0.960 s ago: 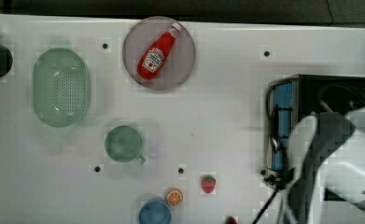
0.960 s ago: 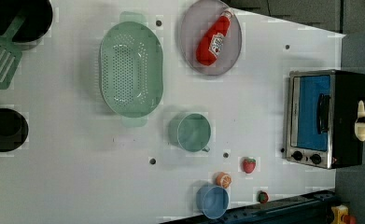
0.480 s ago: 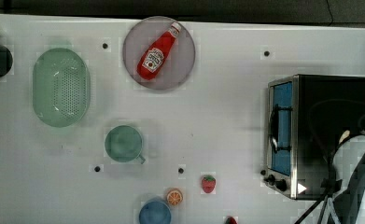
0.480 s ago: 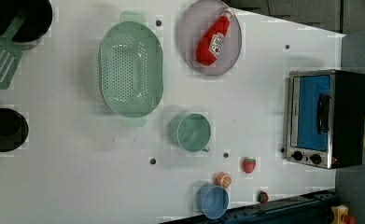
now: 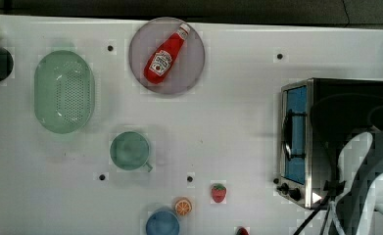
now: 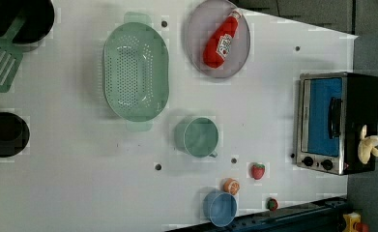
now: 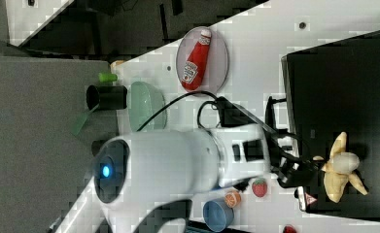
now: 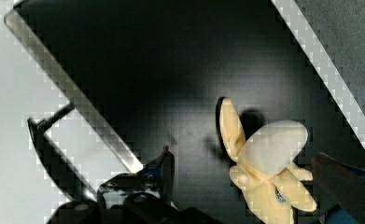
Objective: Pick banana from table and place on oven.
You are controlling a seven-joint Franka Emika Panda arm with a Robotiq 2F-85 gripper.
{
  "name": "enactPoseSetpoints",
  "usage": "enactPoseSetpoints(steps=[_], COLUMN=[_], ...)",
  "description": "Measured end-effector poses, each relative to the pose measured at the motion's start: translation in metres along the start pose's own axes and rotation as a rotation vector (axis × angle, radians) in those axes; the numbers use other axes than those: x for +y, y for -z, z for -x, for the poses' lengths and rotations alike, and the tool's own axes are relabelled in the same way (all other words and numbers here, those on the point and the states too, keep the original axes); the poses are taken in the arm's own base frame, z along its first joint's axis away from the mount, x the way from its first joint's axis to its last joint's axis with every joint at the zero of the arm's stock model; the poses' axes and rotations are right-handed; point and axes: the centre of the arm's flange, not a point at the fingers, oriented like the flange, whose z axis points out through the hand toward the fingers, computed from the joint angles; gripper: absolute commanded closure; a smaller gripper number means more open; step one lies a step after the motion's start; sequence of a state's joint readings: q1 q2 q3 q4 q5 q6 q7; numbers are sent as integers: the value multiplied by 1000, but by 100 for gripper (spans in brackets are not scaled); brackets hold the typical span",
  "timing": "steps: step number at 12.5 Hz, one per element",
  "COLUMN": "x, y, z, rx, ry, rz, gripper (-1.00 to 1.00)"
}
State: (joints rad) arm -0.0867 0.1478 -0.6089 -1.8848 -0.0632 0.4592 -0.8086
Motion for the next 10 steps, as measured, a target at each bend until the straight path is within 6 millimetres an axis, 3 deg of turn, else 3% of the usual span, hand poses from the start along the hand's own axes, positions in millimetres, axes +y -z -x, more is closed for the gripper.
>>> enactPoseSetpoints(steps=[4, 6, 10], x=[-60, -91, -173], y=[46, 78, 183], z=[7, 34, 120], rx=[27, -47, -44], ry=[69, 46, -87], rz=[-53, -75, -107], gripper=[-100, -100, -100])
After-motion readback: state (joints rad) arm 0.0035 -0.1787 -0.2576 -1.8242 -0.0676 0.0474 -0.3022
